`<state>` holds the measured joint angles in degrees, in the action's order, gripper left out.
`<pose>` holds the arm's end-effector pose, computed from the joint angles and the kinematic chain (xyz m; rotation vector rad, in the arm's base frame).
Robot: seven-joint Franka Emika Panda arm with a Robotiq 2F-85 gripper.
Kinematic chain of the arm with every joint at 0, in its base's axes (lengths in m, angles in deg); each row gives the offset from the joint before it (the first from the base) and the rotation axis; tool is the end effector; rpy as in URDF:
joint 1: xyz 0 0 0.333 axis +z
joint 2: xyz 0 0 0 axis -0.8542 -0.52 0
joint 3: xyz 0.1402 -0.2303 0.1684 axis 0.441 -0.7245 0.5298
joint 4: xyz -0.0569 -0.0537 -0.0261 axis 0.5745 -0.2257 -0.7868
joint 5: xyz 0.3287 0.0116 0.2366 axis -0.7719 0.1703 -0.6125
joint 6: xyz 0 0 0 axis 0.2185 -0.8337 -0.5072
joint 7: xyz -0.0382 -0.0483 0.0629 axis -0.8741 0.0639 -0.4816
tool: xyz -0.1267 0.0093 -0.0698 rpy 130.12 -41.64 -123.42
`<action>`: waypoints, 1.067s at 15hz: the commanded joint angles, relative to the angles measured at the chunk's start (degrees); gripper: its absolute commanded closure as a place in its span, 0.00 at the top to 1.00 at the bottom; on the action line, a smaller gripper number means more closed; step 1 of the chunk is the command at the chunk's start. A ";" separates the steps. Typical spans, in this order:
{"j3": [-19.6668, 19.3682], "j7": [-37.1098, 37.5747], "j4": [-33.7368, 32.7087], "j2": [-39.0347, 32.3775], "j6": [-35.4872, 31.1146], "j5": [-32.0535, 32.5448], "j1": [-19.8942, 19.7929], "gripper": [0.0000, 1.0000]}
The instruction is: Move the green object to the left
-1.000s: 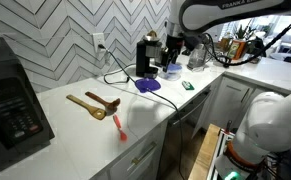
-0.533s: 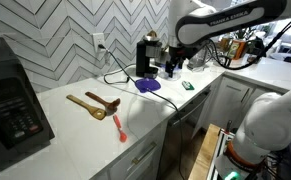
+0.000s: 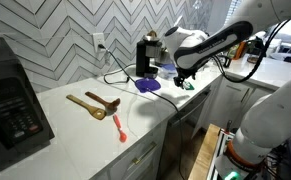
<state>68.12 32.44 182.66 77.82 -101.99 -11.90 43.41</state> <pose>0.3803 -0.1584 0.3540 2.5529 -0.5901 -0.1921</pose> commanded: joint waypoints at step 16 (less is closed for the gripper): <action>-3.89 9.19 -3.73 -8.28 0.00 4.98 -0.36 1.00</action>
<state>65.64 39.85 180.64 72.98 -101.42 -9.24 42.71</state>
